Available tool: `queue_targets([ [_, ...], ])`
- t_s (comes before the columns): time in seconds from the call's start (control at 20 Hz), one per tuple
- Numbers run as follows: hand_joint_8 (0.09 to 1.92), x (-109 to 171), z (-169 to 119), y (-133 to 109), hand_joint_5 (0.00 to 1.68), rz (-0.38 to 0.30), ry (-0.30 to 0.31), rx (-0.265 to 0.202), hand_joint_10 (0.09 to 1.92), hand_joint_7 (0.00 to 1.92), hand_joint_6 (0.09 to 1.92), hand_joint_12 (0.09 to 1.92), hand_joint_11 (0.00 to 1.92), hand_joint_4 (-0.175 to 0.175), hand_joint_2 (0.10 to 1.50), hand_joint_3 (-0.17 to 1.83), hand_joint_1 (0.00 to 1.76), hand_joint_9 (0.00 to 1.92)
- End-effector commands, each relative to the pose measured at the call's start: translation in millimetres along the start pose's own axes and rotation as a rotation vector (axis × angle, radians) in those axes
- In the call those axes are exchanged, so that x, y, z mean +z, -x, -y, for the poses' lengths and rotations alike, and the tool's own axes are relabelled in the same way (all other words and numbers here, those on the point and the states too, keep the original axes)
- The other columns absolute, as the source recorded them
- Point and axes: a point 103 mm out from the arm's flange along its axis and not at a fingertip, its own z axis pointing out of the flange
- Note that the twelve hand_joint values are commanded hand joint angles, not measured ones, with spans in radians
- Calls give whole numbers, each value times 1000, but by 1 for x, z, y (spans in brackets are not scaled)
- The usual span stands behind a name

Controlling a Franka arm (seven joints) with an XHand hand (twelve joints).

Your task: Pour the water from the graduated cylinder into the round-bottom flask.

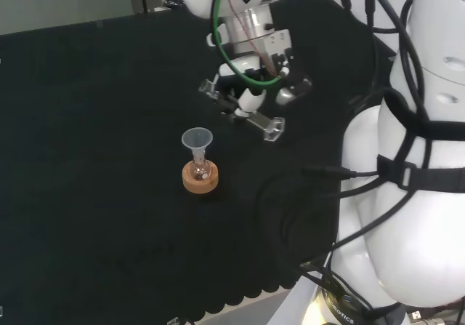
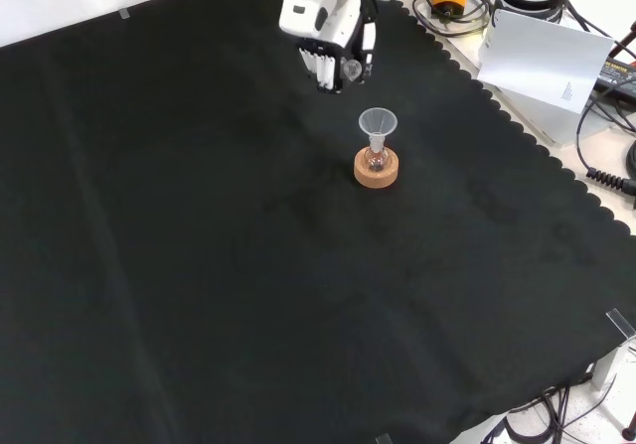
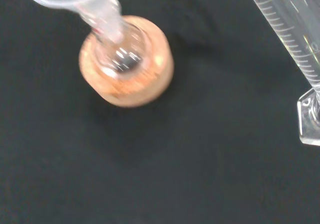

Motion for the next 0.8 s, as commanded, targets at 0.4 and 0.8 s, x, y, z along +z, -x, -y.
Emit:
queue_targets([
  [0.4,1200,14,45,20,845,92,-234,103,221,875,1210,753,1207,-175,1180,-1,1238,1370],
  [0.8,1199,13,46,14,845,120,-271,104,215,875,1210,753,1208,-175,1180,-1,1238,1370],
])
